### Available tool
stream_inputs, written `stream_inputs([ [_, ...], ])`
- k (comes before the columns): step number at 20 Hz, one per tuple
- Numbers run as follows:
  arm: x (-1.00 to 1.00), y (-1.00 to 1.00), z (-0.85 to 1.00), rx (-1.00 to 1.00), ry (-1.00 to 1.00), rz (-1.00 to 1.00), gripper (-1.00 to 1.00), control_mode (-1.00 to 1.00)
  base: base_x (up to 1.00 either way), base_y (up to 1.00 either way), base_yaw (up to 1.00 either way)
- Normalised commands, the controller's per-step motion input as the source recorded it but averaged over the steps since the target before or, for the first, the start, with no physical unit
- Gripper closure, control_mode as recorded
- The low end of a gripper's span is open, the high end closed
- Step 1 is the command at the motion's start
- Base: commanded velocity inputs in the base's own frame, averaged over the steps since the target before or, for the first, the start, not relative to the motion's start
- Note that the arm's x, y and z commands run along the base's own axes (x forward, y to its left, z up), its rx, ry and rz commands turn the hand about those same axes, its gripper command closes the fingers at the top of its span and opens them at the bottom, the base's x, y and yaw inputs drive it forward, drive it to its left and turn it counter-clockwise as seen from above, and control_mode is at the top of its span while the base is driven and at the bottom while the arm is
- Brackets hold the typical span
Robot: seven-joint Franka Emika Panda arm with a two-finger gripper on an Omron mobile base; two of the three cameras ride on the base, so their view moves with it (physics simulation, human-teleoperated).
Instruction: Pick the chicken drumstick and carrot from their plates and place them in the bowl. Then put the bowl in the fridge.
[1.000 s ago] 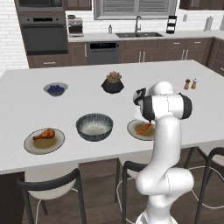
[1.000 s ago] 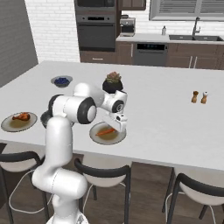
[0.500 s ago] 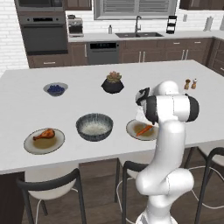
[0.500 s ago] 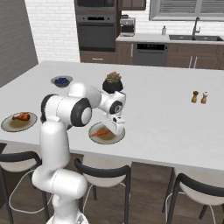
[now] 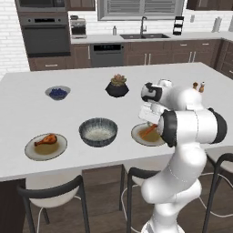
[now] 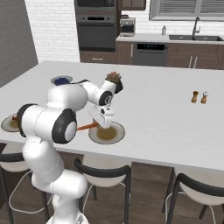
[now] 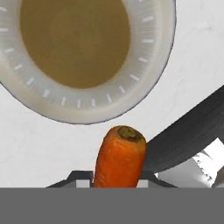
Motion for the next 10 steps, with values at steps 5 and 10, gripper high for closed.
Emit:
stream_inputs([
  [5, -0.28, 1.0, 0.64, 0.0, 0.01, -0.07, 1.0, -1.0, 0.0, 0.0, 0.0],
  [10, -0.02, 1.0, 0.49, 0.0, 0.01, -0.1, 1.0, -1.0, 0.0, 0.0, 0.0],
])
